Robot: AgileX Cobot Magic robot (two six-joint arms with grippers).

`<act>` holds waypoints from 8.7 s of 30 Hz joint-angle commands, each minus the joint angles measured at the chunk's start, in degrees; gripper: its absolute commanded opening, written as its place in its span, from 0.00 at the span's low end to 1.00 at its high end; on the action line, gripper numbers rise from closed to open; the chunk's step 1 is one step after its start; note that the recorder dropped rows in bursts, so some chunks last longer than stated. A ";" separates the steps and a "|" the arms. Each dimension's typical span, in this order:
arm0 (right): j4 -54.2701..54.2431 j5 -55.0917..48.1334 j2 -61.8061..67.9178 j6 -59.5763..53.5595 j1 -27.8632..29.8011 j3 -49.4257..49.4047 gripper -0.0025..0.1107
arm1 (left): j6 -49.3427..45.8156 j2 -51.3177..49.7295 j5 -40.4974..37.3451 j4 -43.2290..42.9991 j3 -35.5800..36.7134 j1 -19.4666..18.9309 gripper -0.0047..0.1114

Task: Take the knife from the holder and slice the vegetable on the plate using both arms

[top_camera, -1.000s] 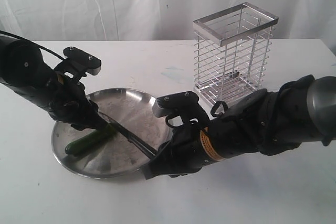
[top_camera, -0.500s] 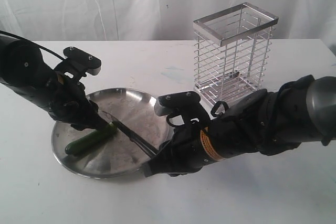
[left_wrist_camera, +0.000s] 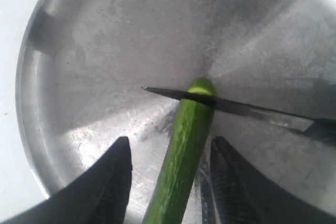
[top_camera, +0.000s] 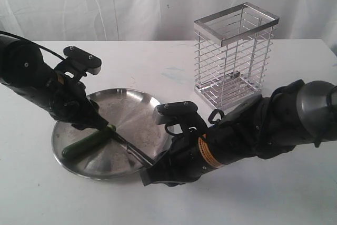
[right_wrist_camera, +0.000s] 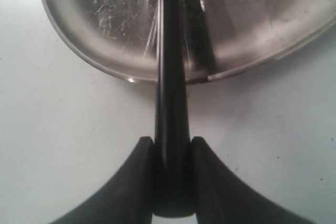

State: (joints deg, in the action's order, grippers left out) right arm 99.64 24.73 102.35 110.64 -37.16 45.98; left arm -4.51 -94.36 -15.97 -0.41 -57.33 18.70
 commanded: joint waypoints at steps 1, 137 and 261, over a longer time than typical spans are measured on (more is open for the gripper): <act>0.31 1.17 0.10 0.50 -1.36 2.01 0.02 | 0.44 0.74 0.38 1.39 -0.09 -0.24 0.48; 0.31 -8.49 -2.59 -3.10 -2.18 4.76 0.02 | -2.95 -5.70 7.99 7.89 4.66 -1.96 0.43; 0.31 -6.45 -0.28 -6.83 -2.18 0.05 0.02 | -2.78 4.71 9.38 11.01 4.66 -1.96 0.40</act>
State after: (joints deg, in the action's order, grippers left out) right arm 99.77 17.81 102.13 105.01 -39.33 46.14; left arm -7.78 -89.82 -7.44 9.29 -53.07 16.60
